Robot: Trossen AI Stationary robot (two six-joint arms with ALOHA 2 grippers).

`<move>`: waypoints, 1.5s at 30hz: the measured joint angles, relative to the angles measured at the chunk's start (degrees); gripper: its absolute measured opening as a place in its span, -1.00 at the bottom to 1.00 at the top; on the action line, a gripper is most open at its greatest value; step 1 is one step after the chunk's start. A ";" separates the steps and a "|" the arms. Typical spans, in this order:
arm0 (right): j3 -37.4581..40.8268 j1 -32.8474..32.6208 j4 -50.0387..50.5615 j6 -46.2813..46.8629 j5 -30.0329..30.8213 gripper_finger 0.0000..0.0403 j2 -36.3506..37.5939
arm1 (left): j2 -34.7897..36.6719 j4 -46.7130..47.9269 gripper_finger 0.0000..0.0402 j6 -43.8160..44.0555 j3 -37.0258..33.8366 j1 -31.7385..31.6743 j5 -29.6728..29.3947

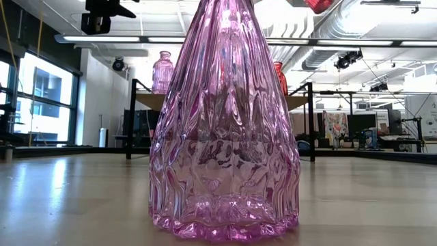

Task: Sort vases onto shelf
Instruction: Put the red vase on the shelf aligned with the other red vases

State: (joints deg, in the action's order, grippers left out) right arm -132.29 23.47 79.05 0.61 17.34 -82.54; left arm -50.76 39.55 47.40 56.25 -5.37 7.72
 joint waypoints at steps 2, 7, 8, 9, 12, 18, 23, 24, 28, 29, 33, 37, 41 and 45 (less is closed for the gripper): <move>0.00 2.19 -0.26 -0.93 -2.00 -0.64 0.79 | 0.00 0.00 -0.41 0.19 0.00 0.00 -0.02; 0.00 6.26 -0.40 -1.66 -6.57 -0.64 2.24 | 0.00 0.00 -0.41 0.60 0.00 0.00 -0.02; 0.00 6.71 -0.38 -1.71 -7.27 -0.64 2.43 | 0.00 0.00 -0.41 0.62 0.00 0.00 -0.02; 0.00 7.04 -0.37 -1.67 -7.66 -0.64 2.50 | 0.00 0.00 -0.41 0.63 0.00 0.00 -0.02; 0.00 7.55 1.13 -0.86 -8.09 -0.64 2.47 | 0.00 0.00 -0.41 0.67 0.00 0.00 -0.03; 1.66 7.78 2.71 1.15 -7.93 -0.64 3.05 | 0.00 0.00 -0.41 0.65 0.00 0.00 -1.01; 17.31 7.77 -5.53 3.97 -7.81 -0.64 10.37 | 0.00 0.02 -0.41 0.53 0.00 0.00 -1.04; 21.64 7.78 -8.32 4.46 -7.86 -0.64 12.50 | 0.00 0.02 -0.41 0.52 0.00 0.00 -1.04; 39.08 7.76 -20.81 7.80 -9.80 -0.64 21.67 | 0.00 0.02 -0.41 0.53 0.00 0.00 -1.04; 42.67 7.75 -23.23 8.93 -9.95 -0.64 23.80 | 0.00 0.02 -0.41 0.53 0.00 0.00 -1.04; 54.78 7.73 -31.15 13.27 -10.86 -0.64 30.79 | 0.00 0.04 -0.41 0.50 -0.01 0.00 -1.04; 64.71 7.33 -40.75 15.72 -12.90 -0.64 35.80 | 0.00 0.02 -0.41 0.47 0.00 0.00 -1.04; 73.45 5.50 -51.28 16.00 -13.95 -0.64 38.56 | 0.00 0.03 -0.41 0.41 0.00 0.00 -1.04; 80.91 2.60 -59.77 15.76 -13.96 -0.64 39.90 | 0.00 0.02 -0.41 0.36 0.00 -0.02 -1.02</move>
State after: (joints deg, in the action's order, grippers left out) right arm -51.37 26.06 19.28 16.37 3.38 -42.64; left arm -50.76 39.57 47.77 56.25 -5.39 6.70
